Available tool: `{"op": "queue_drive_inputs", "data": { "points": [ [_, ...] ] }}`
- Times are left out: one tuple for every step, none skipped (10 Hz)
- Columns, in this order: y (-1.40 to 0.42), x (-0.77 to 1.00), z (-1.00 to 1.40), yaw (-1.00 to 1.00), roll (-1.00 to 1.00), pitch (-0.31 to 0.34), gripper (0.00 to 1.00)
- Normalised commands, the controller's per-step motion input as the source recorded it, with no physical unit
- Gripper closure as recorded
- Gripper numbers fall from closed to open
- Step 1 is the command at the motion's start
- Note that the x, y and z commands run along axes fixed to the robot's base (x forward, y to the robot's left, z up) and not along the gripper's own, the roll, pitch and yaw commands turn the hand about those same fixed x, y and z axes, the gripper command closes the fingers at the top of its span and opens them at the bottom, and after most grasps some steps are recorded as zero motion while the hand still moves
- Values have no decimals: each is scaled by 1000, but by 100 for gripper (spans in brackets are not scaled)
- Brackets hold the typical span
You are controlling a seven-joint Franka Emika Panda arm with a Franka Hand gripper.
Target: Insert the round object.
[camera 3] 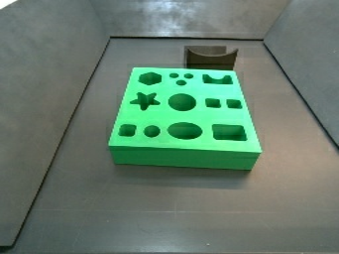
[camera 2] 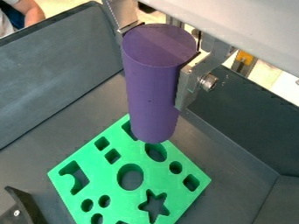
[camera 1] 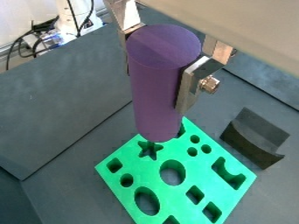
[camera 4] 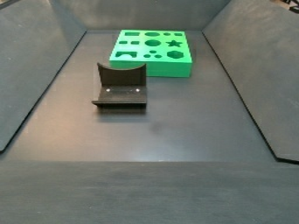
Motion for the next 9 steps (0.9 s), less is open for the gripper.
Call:
{"op": "queue_drive_inputs", "data": {
  "points": [
    [117,543,-1000,0,0,11,100],
    [80,523,-1000,0,0,0,100],
    [54,497,-1000,0,0,0,100],
    [131,214,-1000,0,0,0,100],
    [297,-200,-1000,0,21,-74,100],
    [189,-409,-886,31,90,-200,100],
    [94,-274,-931,0,19,-169,100],
    [23,0,-894,0,0,-60,100],
    [34,217,-909,0,0,0,100]
  ]
}}
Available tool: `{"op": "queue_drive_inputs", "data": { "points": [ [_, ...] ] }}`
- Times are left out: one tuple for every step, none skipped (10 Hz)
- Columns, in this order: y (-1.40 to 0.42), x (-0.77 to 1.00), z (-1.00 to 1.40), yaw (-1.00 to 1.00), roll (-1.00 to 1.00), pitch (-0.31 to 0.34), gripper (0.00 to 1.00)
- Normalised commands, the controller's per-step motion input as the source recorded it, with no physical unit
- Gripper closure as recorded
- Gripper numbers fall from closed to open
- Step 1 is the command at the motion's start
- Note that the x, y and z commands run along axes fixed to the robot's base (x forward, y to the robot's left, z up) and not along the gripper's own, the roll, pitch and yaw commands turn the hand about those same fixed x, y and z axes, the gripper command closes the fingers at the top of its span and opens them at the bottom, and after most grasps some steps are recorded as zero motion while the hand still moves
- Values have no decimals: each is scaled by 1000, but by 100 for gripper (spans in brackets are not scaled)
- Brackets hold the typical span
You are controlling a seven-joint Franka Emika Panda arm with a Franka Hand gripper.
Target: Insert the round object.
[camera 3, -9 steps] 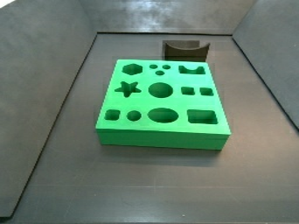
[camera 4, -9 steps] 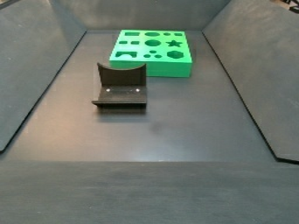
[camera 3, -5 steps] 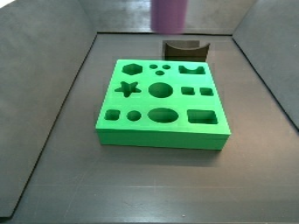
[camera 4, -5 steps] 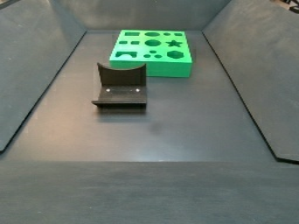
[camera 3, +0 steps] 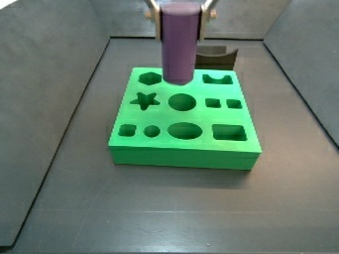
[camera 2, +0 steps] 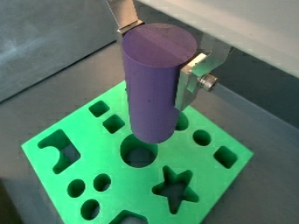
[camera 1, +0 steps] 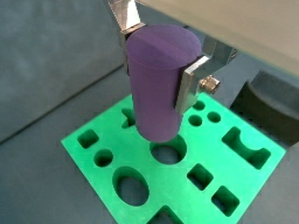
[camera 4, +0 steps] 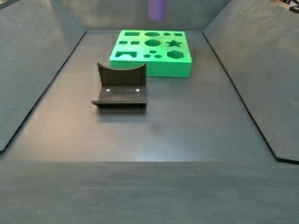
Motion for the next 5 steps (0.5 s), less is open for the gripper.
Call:
{"op": "queue_drive_inputs", "data": {
  "points": [
    [83,354,-629,0,33,71,100],
    [43,483,-449,0,71,119,100],
    [23,346,-466,0,71,80,100],
    [66,94,-411,0,16,44,100],
    [226,-157,-240,-111,-13,0,100]
  ]
}}
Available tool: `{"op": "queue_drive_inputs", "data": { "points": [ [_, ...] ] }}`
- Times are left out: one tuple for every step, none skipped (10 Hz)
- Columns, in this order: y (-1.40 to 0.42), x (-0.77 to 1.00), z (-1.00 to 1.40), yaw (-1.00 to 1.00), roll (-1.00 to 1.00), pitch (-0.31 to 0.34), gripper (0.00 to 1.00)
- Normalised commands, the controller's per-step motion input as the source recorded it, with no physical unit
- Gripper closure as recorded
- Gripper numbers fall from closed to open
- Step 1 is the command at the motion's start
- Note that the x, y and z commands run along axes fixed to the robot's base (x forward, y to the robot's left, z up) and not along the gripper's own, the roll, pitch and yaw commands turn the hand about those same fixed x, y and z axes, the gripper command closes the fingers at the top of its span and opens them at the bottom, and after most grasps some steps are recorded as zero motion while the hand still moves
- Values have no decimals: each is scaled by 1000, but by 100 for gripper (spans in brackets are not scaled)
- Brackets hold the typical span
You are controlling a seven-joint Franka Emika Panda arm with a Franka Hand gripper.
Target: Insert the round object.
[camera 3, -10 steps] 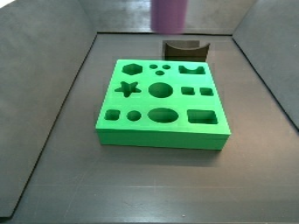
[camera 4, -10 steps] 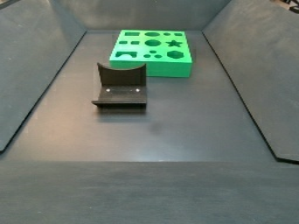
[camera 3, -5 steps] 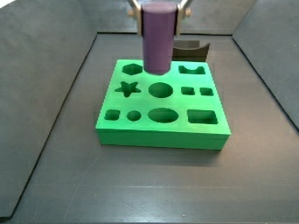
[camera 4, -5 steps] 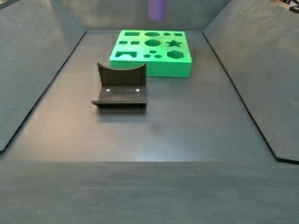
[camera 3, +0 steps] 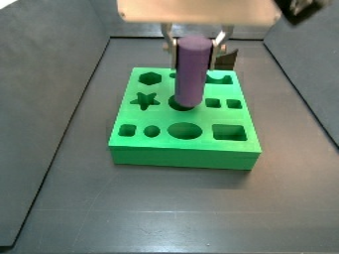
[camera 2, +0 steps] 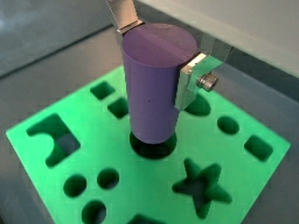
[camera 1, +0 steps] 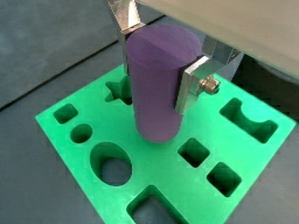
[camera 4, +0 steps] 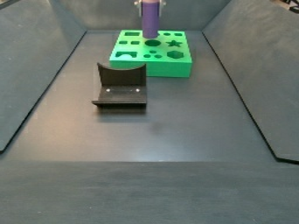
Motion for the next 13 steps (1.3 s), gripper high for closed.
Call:
{"op": "queue_drive_inputs", "data": {
  "points": [
    [263,-91,-194,-77,-46,0,100],
    [234,-89,-194,-43,-63,0,100],
    [26,0,-306,-37,-164,0,100],
    [0,0,-391,-74,-217,0,100],
    [0,0,-326,-77,-293,0,100],
    [0,-111,-231,-86,-309,0,100],
    [0,-77,-231,-60,-284,0,100],
    [0,0,-386,-43,-184,0,100],
    [-49,0,-357,-26,-199,0,100],
    [-31,0,-506,0,-120,0,100],
    [-66,0,-771,0,0,-66,100],
    [-163,0,-783,0,27,-106,100],
    [0,0,-611,0,-223,-161,100]
  ]
}}
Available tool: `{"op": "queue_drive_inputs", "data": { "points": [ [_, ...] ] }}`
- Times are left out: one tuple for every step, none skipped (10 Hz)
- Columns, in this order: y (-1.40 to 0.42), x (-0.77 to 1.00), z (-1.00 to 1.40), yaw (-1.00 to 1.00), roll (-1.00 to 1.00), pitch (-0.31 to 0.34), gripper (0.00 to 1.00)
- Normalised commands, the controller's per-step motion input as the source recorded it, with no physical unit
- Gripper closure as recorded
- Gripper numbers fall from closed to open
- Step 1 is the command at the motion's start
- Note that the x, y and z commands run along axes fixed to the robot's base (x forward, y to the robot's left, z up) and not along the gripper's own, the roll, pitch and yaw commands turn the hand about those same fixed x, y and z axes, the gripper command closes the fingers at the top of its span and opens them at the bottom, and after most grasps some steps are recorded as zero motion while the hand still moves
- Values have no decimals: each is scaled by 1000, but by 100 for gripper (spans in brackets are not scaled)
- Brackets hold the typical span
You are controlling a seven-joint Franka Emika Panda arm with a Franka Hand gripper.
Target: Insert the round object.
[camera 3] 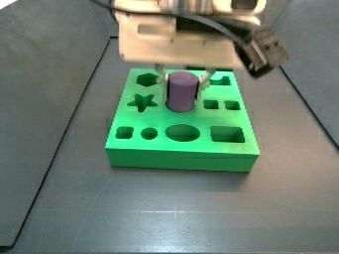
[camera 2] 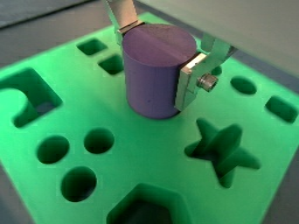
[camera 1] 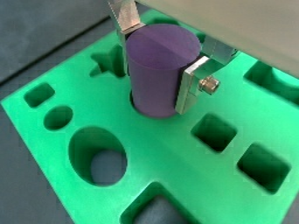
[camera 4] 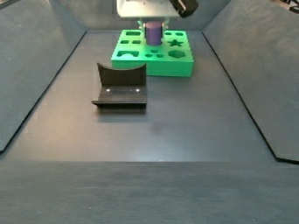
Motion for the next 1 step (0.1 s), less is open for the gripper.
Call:
{"op": "queue_drive_inputs", "data": {
  "points": [
    [-231,0,-91,3,97,0,100]
  ]
}}
